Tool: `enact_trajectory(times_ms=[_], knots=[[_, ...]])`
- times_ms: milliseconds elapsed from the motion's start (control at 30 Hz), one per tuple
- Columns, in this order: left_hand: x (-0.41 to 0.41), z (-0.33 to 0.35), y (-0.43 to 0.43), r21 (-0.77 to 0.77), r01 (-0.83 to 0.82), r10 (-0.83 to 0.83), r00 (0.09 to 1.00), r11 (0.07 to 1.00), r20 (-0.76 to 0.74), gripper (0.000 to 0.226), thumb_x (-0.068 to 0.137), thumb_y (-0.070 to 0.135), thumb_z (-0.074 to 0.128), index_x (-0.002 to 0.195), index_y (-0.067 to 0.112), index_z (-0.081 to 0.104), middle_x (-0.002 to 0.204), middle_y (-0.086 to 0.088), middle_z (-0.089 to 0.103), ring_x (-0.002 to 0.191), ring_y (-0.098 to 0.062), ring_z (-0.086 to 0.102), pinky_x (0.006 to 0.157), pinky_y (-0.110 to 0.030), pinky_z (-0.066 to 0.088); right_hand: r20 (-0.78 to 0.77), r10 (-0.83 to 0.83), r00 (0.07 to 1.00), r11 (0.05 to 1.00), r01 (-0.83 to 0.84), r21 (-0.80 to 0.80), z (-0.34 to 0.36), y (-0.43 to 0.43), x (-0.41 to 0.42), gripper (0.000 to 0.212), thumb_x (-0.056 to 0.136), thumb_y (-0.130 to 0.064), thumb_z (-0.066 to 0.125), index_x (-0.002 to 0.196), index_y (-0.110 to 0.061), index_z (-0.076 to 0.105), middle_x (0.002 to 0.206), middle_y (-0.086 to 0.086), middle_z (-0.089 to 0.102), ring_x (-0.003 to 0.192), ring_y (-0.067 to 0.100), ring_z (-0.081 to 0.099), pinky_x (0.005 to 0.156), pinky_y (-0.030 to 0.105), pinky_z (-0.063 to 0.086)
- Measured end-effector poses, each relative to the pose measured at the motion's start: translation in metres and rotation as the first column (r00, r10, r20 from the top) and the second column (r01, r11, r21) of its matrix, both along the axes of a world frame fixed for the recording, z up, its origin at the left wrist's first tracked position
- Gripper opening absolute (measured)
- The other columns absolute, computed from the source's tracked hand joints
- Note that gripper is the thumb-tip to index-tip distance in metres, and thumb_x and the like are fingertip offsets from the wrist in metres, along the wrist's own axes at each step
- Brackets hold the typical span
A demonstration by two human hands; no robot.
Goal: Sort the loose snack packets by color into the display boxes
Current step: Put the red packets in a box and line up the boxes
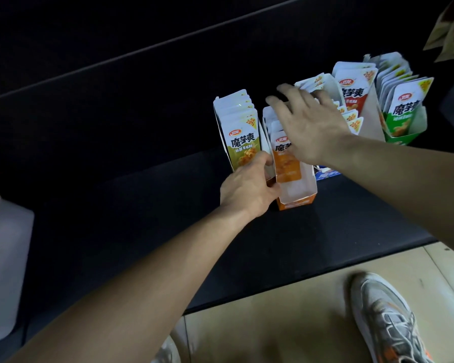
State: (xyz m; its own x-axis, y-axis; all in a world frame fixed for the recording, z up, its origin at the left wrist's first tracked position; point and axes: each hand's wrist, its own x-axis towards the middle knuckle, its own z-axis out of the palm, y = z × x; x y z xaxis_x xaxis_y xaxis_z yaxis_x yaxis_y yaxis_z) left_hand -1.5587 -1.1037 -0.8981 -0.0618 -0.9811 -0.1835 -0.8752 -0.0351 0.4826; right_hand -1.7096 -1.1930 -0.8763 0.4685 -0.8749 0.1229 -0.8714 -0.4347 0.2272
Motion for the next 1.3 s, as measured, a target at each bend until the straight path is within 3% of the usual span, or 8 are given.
enact_trajectory(times_ms=[367,567,700,833,967,1033,1133,1300], knots=[[0.003,0.000,0.003,-0.012,-0.010,0.010,1.000,1.000,-0.019,0.041,0.088,0.048,0.068,0.120,0.040,0.044,0.110,0.016,0.066,0.098,-0.011,0.064,0.078,-0.039,0.057,-0.050,0.097,0.994,0.983,-0.087,0.163,0.007,-0.011,-0.001,0.094,0.075,-0.036,0.075,0.149,-0.012,0.023,0.134,0.012,0.042,0.125,0.033,0.043,0.103,0.048,0.035],[0.001,0.001,0.003,-0.007,-0.037,0.037,0.999,0.999,-0.033,0.039,0.088,0.049,0.067,0.119,0.040,0.045,0.109,0.016,0.067,0.098,-0.011,0.064,0.079,-0.038,0.056,-0.117,0.057,0.992,0.998,-0.058,-0.002,0.002,0.002,-0.002,0.098,0.074,-0.037,0.073,0.152,-0.006,0.022,0.138,0.016,0.045,0.127,0.036,0.045,0.114,0.055,0.025],[0.004,0.001,0.002,-0.003,-0.036,0.036,0.999,0.999,-0.031,0.042,0.090,0.046,0.067,0.125,0.038,0.046,0.112,0.016,0.066,0.100,-0.010,0.061,0.079,-0.034,0.054,-0.023,0.028,0.999,0.994,-0.031,-0.108,0.006,0.025,-0.005,0.097,0.073,-0.038,0.074,0.152,-0.006,0.027,0.145,0.019,0.041,0.133,0.038,0.040,0.115,0.055,0.026],[0.005,0.000,0.003,-0.027,-0.036,0.035,0.998,0.999,-0.042,0.041,0.089,0.046,0.069,0.124,0.038,0.050,0.106,0.015,0.066,0.096,-0.011,0.062,0.075,-0.034,0.056,0.221,0.080,0.972,0.989,-0.050,-0.138,0.013,0.050,-0.008,0.060,0.081,-0.033,0.066,0.134,-0.008,0.051,0.127,0.016,0.055,0.116,0.038,0.052,0.098,0.052,0.040],[0.007,0.002,0.006,-0.074,-0.030,0.026,0.998,0.997,-0.056,0.037,0.088,0.045,0.069,0.122,0.037,0.058,0.109,0.015,0.068,0.099,-0.011,0.065,0.078,-0.038,0.058,0.338,0.063,0.939,0.997,-0.071,0.011,0.004,0.084,-0.016,0.019,0.087,-0.031,0.060,0.098,-0.016,0.065,0.098,0.006,0.062,0.089,0.032,0.062,0.070,0.041,0.050],[0.013,0.007,0.010,-0.149,-0.035,0.020,0.995,0.988,-0.103,0.027,0.089,0.039,0.070,0.115,0.035,0.063,0.109,0.018,0.065,0.098,-0.006,0.062,0.082,-0.035,0.056,0.310,-0.025,0.951,0.986,-0.028,0.166,-0.002,0.100,-0.017,0.025,0.089,-0.041,0.055,0.103,-0.021,0.063,0.104,0.002,0.060,0.088,0.030,0.064,0.065,0.037,0.052],[0.028,0.010,0.015,-0.277,-0.106,0.075,0.990,0.955,-0.119,0.022,0.088,0.033,0.070,0.109,0.033,0.063,0.111,0.017,0.055,0.096,-0.004,0.058,0.078,-0.027,0.052,0.153,-0.126,0.980,0.939,0.068,0.336,-0.014,0.114,-0.014,0.047,0.089,-0.057,0.055,0.127,-0.029,0.052,0.129,-0.001,0.050,0.112,0.030,0.055,0.074,0.041,0.054],[0.050,0.000,0.015,-0.221,-0.363,0.332,0.929,0.905,-0.167,0.047,0.085,0.036,0.075,0.124,0.026,0.050,0.117,0.009,0.051,0.096,-0.011,0.060,0.071,-0.027,0.052,0.166,-0.049,0.985,0.955,-0.003,0.297,-0.022,0.114,-0.002,0.027,0.096,-0.027,0.059,0.122,-0.024,0.060,0.128,0.002,0.049,0.115,0.030,0.047,0.070,0.041,0.057]])
